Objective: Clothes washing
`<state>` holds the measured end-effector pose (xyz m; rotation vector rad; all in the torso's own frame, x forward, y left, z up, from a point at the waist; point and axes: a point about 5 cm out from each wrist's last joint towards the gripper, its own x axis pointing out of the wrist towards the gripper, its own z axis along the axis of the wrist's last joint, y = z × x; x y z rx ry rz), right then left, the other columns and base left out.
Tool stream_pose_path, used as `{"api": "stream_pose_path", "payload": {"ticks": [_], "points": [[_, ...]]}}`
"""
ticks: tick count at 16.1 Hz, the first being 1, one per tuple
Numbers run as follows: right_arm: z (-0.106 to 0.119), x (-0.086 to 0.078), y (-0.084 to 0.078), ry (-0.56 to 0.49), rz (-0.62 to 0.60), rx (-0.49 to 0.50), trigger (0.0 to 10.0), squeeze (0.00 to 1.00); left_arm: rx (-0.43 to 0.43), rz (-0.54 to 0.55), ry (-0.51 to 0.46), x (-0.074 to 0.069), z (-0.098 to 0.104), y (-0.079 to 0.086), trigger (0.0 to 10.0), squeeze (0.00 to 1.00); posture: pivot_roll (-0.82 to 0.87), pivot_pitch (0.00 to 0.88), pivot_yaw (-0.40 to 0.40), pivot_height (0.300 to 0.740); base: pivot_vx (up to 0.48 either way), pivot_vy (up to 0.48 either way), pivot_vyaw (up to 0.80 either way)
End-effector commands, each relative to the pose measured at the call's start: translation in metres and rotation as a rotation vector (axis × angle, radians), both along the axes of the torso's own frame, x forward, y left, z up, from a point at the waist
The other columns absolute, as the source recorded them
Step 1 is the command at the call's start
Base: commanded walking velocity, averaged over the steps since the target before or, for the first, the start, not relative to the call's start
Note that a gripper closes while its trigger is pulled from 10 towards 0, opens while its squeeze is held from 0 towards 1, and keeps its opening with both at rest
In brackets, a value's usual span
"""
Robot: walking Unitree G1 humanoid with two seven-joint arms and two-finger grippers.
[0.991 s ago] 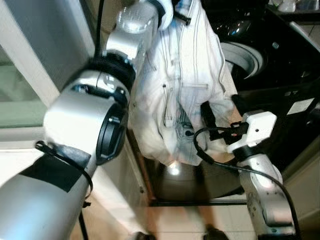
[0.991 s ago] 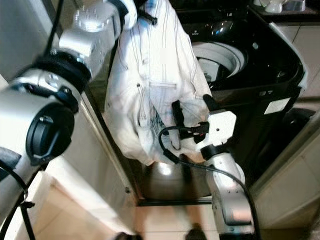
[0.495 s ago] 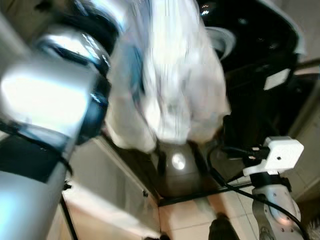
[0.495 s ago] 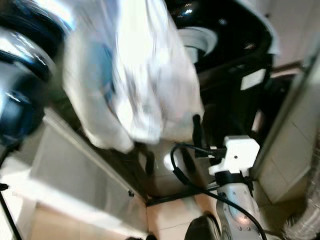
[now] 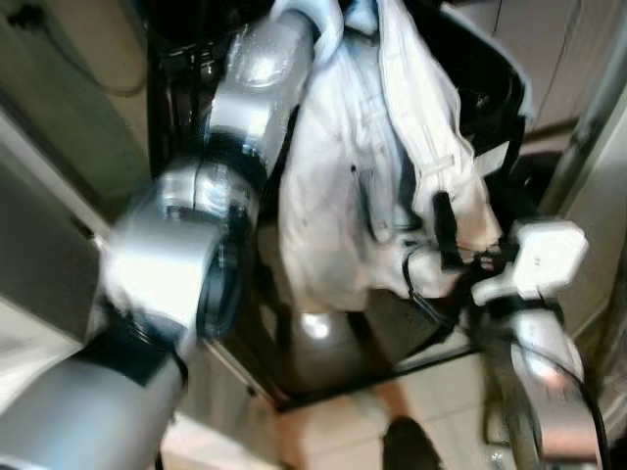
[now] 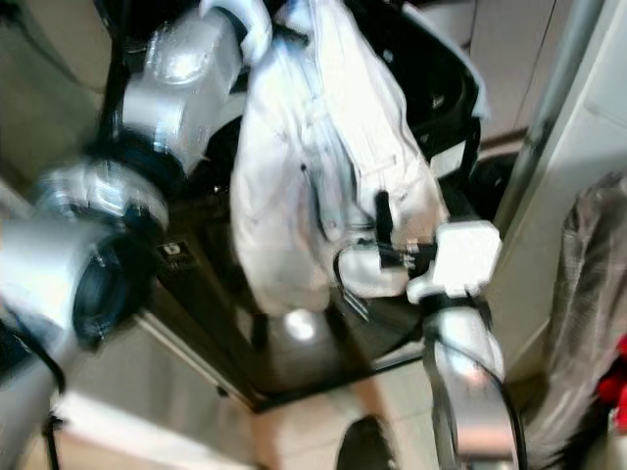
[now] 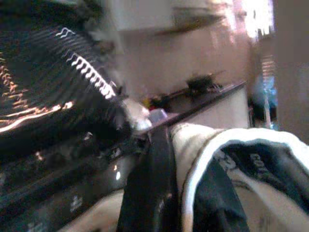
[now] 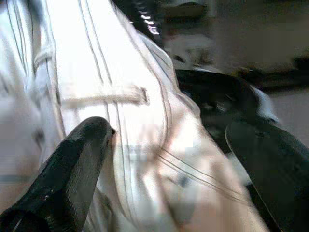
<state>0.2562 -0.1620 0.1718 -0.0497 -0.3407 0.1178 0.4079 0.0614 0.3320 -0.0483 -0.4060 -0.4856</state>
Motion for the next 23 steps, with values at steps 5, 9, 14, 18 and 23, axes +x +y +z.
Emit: {"api": "stream_pose_path", "payload": {"ticks": [5, 9, 14, 18, 23], "points": [[0.003, 0.033, 0.019, 0.019, 0.135, -0.022, 10.0, 0.0, -0.089, -0.073, 0.065, -0.053, -0.062, -0.013, 10.0, 0.0, -0.2, 0.0, 0.049, 0.74, 0.0, 0.0, 0.61], [0.0, 0.043, 0.025, 0.028, 0.14, -0.047, 10.0, 0.0, 0.019, -0.015, 0.247, -0.06, -0.131, -0.002, 10.0, 0.0, -0.19, 0.0, 0.04, 0.74, 0.0, -0.354, 0.15], [-0.004, 0.042, 0.017, 0.018, 0.093, -0.073, 10.0, 0.0, 0.039, -0.152, 0.268, -0.067, -0.143, -0.018, 10.0, 0.0, -0.24, 0.0, 0.068, 0.74, 0.0, -0.449, 0.0], [-0.008, 0.039, 0.015, 0.032, 0.074, -0.089, 10.0, 0.0, 0.021, -0.166, 0.304, -0.068, -0.149, -0.017, 10.0, 0.0, -0.25, 0.0, 0.071, 0.74, 0.131, -0.199, -0.12], [-0.012, 0.04, 0.017, 0.05, 0.106, -0.065, 10.0, 0.0, 0.035, -0.121, 0.319, -0.069, -0.158, -0.009, 10.0, 0.0, -0.23, 0.0, 0.057, 0.74, 0.0, 0.0, -0.59]]}}
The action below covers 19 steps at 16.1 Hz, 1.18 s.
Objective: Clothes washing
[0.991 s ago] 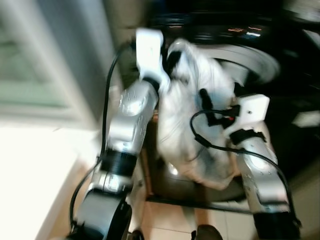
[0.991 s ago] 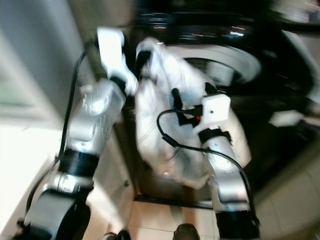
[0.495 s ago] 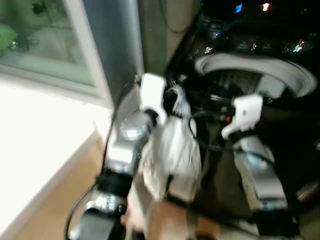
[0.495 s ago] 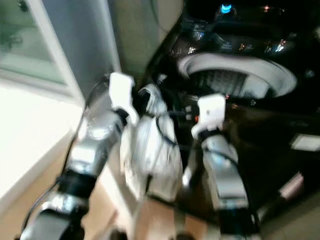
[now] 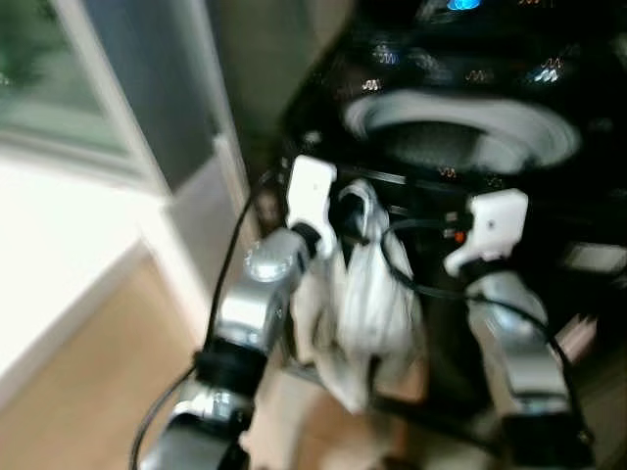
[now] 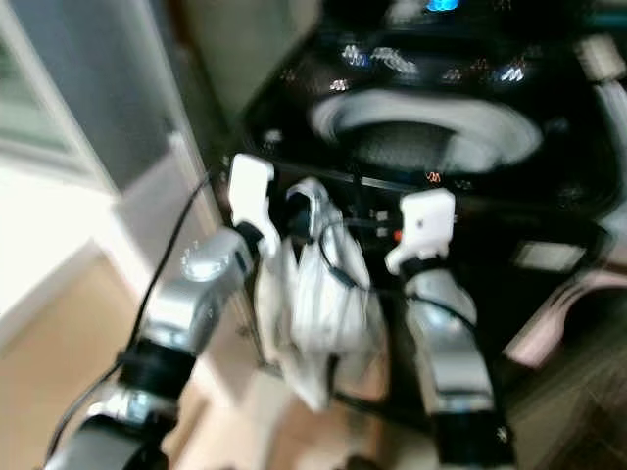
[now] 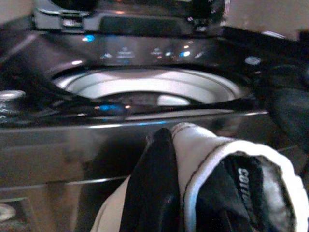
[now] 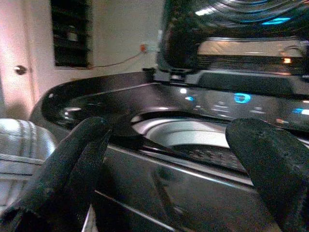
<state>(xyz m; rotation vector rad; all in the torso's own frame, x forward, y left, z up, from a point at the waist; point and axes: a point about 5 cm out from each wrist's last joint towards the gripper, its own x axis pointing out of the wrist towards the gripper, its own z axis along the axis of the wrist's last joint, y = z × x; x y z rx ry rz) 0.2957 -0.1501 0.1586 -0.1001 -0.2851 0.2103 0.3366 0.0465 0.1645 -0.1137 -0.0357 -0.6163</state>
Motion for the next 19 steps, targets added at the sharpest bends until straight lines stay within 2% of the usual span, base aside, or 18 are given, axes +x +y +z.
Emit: {"api": "stream_pose_path", "payload": {"ticks": [1, 4, 5, 6, 8, 9, 10, 12, 13, 14, 16, 17, 19], "points": [[0.001, 0.001, 0.005, -0.001, 0.025, 0.007, 10.0, 0.0, -0.016, 0.03, -0.04, 0.002, 0.009, 0.007, 10.0, 0.0, -0.23, 0.0, 0.054, 0.74, 0.0, 0.0, -0.69], [-0.003, 0.003, 0.006, 0.023, 0.028, 0.041, 10.0, 0.0, 0.009, 0.066, -0.028, 0.005, 0.004, 0.015, 10.0, 0.0, -0.22, 0.0, 0.048, 0.74, 0.0, 0.0, -0.71], [-0.005, 0.005, 0.006, 0.036, 0.028, 0.049, 10.0, 0.0, 0.011, 0.076, -0.03, 0.007, 0.007, 0.02, 10.0, 0.0, -0.21, 0.0, 0.043, 0.74, 0.0, 0.0, -0.72], [-0.006, 0.006, 0.008, 0.041, 0.047, 0.031, 10.0, 0.0, 0.012, 0.061, -0.063, 0.011, 0.02, 0.024, 10.0, 0.0, -0.21, 0.0, 0.039, 0.74, 0.0, 0.0, -0.72], [-0.01, 0.012, 0.011, 0.083, 0.067, 0.0, 10.0, 0.0, 0.036, 0.052, -0.158, 0.019, 0.051, 0.03, 10.0, 0.0, -0.19, 0.0, 0.033, 0.74, 0.0, 0.0, 0.0], [-0.012, 0.017, 0.01, 0.125, 0.107, -0.015, 10.0, 0.0, 0.045, 0.052, -0.23, 0.027, 0.08, 0.035, 10.0, 0.0, -0.18, 0.0, 0.031, 0.74, 0.0, 0.0, 0.0], [-0.012, 0.028, 0.004, 0.202, 0.177, -0.014, 10.0, 0.0, 0.033, 0.047, -0.351, 0.037, 0.133, 0.042, 10.0, 0.0, -0.17, 0.0, 0.03, 0.74, 0.0, 0.0, 0.0], [-0.008, 0.04, -0.01, 0.23, 0.179, -0.032, 10.0, 0.0, -0.015, 0.019, -0.417, 0.04, 0.172, 0.042, 10.0, 0.0, -0.17, 0.0, 0.031, 0.74, 0.0, 0.0, 0.0], [-0.005, 0.043, -0.015, 0.224, 0.168, -0.027, 10.0, 0.77, -0.038, -0.021, -0.429, 0.038, 0.184, 0.037, 10.0, 0.0, -0.17, 0.0, 0.032, 0.74, 0.0, 0.0, 0.0], [0.001, 0.049, -0.02, 0.203, 0.164, 0.004, 10.0, 1.0, -0.049, -0.131, -0.432, 0.029, 0.195, 0.026, 10.0, 0.0, -0.17, 0.0, 0.041, 0.74, 0.0, 0.0, 0.0], [0.009, 0.053, -0.017, 0.201, 0.231, 0.04, 10.0, 1.0, -0.033, -0.216, -0.41, 0.023, 0.191, 0.019, 10.0, 0.0, -0.17, 0.0, 0.045, 0.74, 0.0, 0.0, 0.0], [0.011, 0.054, -0.017, 0.2, 0.244, 0.045, 10.0, 1.0, -0.033, -0.22, -0.408, 0.022, 0.19, 0.019, 10.0, 0.0, -0.17, 0.0, 0.045, 0.74, 0.0, 0.0, 0.0], [0.026, 0.056, -0.02, 0.178, 0.345, 0.099, 10.0, 1.0, -0.037, -0.227, -0.412, 0.022, 0.189, 0.021, 10.0, 0.0, -0.16, 0.0, 0.042, 0.74, 0.0, 0.0, 0.0]]}}
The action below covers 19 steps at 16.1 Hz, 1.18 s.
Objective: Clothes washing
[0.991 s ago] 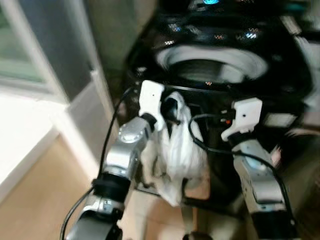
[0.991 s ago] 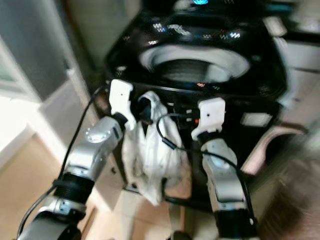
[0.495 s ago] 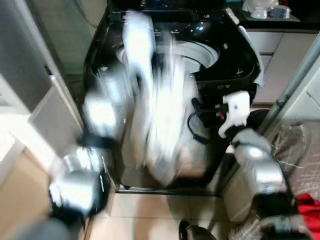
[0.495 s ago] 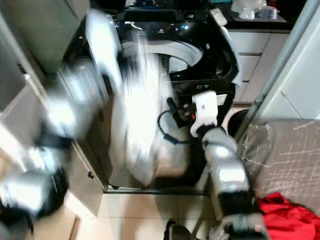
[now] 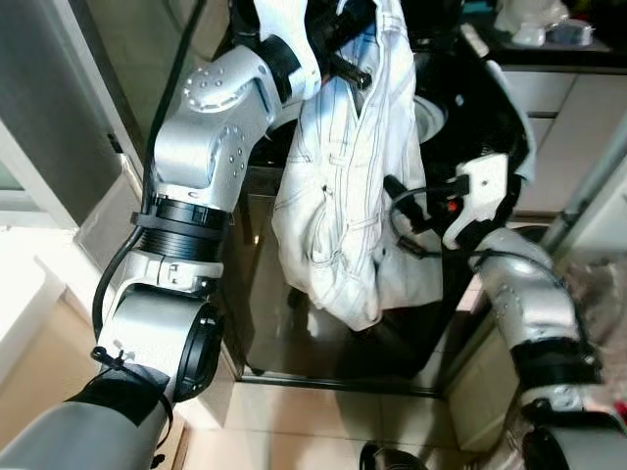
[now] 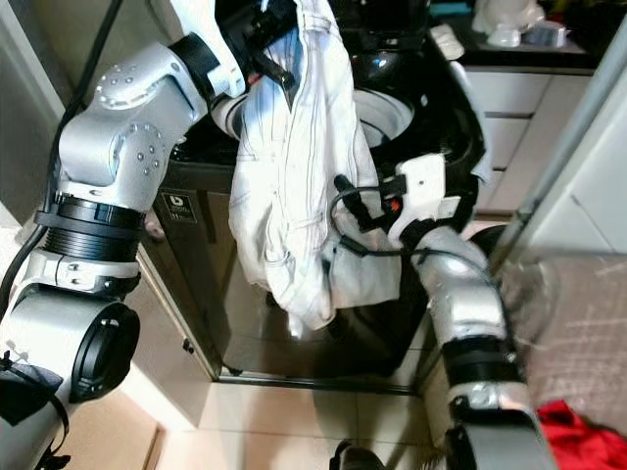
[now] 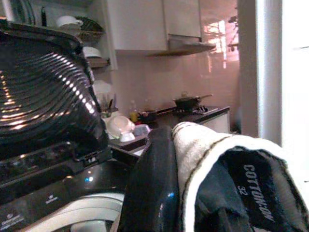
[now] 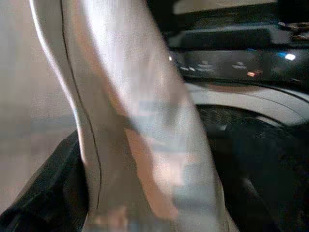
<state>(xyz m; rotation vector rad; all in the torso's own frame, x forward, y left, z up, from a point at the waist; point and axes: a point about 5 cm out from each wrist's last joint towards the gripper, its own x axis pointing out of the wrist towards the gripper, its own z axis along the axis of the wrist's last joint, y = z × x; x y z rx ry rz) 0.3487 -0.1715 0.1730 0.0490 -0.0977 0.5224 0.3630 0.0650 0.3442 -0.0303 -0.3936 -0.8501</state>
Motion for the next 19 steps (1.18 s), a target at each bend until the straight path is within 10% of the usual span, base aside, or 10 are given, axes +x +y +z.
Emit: {"api": "stream_pose_path", "payload": {"ticks": [1, 6, 9, 13, 14, 15, 19], "points": [[0.013, 0.003, 0.001, -0.026, 0.047, 0.034, 10.0, 1.0, -0.015, -0.009, -0.041, -0.004, 0.01, 0.003, 10.0, 0.0, -0.16, 0.0, 0.04, 0.74, 0.0, 0.0, 0.0], [0.033, 0.002, -0.016, -0.013, 0.164, 0.208, 10.0, 1.0, -0.038, -0.156, 0.114, -0.021, -0.026, 0.012, 10.0, 0.0, -0.16, 0.0, 0.04, 0.74, 0.0, 0.0, 0.0], [0.032, -0.009, -0.013, 0.033, 0.309, 0.249, 10.0, 1.0, -0.105, -0.195, 0.085, -0.03, -0.012, 0.01, 10.0, 0.0, -0.14, 0.0, 0.025, 0.74, 0.0, 0.0, 0.0], [0.028, -0.015, -0.022, 0.097, 0.391, 0.121, 10.0, 1.0, -0.03, -0.103, 0.029, -0.018, -0.005, 0.023, 10.0, 0.0, -0.14, 0.0, 0.013, 0.74, 0.0, 0.0, 0.0], [0.025, -0.013, -0.027, 0.091, 0.345, 0.028, 10.0, 0.66, -0.014, -0.08, 0.029, -0.014, -0.005, 0.029, 10.0, 0.0, -0.14, 0.0, 0.011, 0.74, 0.0, 0.0, 0.0], [0.024, -0.013, -0.03, 0.089, 0.337, 0.004, 10.0, 0.0, -0.011, -0.075, 0.03, -0.012, -0.004, 0.031, 10.0, 0.0, -0.14, 0.0, 0.005, 0.74, 0.0, 0.0, 0.0], [0.037, -0.011, -0.024, 0.081, 0.427, 0.07, 10.0, 0.0, 0.03, -0.113, -0.012, -0.006, 0.008, 0.019, 10.0, 0.0, -0.15, 0.0, -0.012, 0.74, 0.0, 0.0, 0.0]]}}
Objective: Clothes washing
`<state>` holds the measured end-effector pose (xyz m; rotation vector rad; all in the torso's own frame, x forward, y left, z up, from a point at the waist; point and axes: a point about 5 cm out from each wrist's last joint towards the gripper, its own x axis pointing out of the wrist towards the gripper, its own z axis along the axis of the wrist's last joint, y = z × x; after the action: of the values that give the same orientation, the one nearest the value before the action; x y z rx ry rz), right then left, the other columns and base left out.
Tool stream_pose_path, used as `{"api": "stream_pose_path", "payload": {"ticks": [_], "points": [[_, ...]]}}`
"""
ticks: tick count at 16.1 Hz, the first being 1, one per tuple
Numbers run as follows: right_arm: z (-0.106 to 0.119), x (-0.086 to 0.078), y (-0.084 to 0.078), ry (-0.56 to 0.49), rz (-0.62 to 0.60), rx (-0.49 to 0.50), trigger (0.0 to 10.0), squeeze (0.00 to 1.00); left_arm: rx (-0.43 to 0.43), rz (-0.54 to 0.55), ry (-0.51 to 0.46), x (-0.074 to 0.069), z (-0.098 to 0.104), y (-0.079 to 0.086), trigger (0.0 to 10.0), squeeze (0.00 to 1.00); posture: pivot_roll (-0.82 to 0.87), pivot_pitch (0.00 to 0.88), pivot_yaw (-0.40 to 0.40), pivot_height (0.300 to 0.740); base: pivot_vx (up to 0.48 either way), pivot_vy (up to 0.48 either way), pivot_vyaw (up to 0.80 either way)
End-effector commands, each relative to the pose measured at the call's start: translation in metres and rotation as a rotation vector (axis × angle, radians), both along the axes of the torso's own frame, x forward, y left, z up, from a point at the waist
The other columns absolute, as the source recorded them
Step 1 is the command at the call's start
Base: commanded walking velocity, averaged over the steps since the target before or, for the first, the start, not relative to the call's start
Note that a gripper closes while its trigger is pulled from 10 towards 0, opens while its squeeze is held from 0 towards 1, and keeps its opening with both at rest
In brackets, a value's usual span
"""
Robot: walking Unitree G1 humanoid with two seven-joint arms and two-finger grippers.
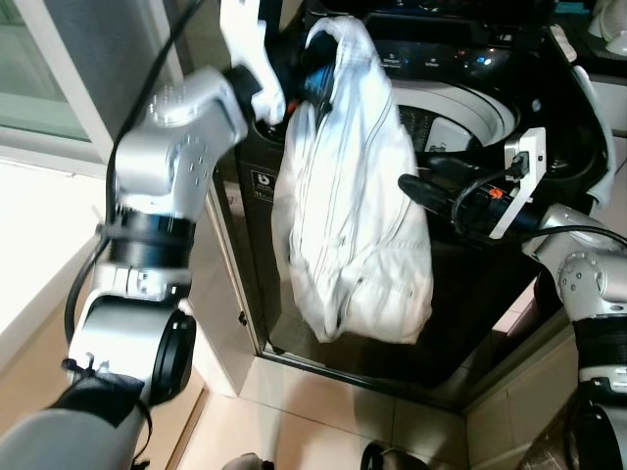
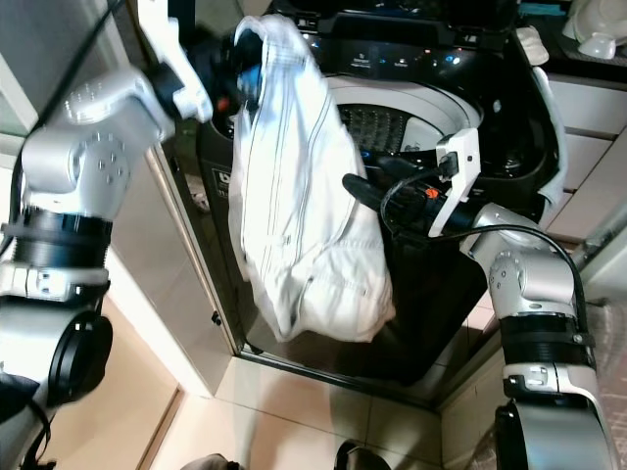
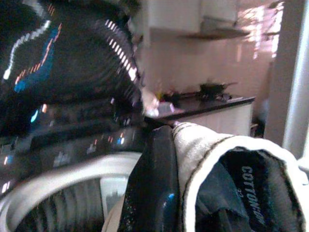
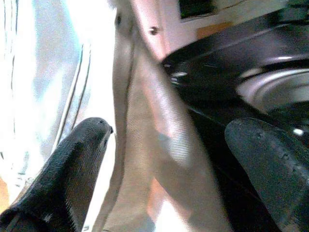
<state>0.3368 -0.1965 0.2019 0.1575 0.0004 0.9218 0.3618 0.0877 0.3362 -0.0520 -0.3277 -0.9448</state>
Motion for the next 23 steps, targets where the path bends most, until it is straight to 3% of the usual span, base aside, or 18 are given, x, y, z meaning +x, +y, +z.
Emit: {"api": "stream_pose_path", "payload": {"ticks": [1, 3, 5, 8, 10, 11, 15, 23], "points": [[0.011, 0.002, 0.009, -0.025, 0.063, 0.008, 10.0, 0.0, 0.01, -0.044, -0.086, -0.005, 0.018, -0.011, 10.0, 0.0, -0.16, 0.0, -0.014, 0.74, 0.0, 0.0, 0.0], [0.014, 0.003, 0.016, -0.032, 0.111, -0.003, 10.0, 0.0, 0.03, -0.097, -0.114, -0.007, 0.022, -0.025, 10.0, 0.0, -0.17, 0.0, -0.015, 0.74, 0.0, 0.0, 0.0], [0.024, 0.009, 0.021, -0.052, 0.136, 0.02, 10.0, 0.0, 0.022, -0.165, -0.186, -0.009, 0.051, -0.043, 10.0, 0.0, -0.18, 0.0, -0.011, 0.74, 0.0, 0.0, 0.0], [0.023, 0.011, 0.038, -0.057, 0.138, 0.064, 10.0, 0.0, -0.032, -0.272, -0.195, -0.024, 0.054, -0.062, 10.0, 0.0, -0.19, 0.0, -0.015, 0.74, 0.0, 0.0, 0.0], [0.019, 0.017, 0.048, -0.067, 0.072, 0.082, 10.0, 0.0, -0.051, -0.327, -0.213, -0.033, 0.052, -0.073, 10.0, 0.0, -0.19, 0.0, -0.021, 0.74, 0.0, 0.0, 0.0], [0.018, 0.025, 0.048, -0.085, -0.022, 0.102, 0.0, 0.0, -0.084, -0.359, -0.208, -0.037, 0.055, -0.077, 10.0, 0.0, -0.19, 0.0, -0.024, 0.74, 0.0, 0.0, 0.0], [0.022, 0.026, 0.055, -0.103, -0.058, 0.175, 0.0, 0.0, -0.156, -0.395, -0.175, -0.042, 0.06, -0.076, 10.0, 0.0, -0.2, 0.0, -0.025, 0.74, 0.0, 0.0, 0.0], [0.019, 0.028, 0.056, -0.036, -0.127, 0.372, 0.0, 0.0, -0.177, -0.363, -0.128, -0.038, 0.049, -0.071, 10.0, 0.0, -0.21, 0.0, -0.021, 0.74, 0.0, 0.0, 0.0]]}}
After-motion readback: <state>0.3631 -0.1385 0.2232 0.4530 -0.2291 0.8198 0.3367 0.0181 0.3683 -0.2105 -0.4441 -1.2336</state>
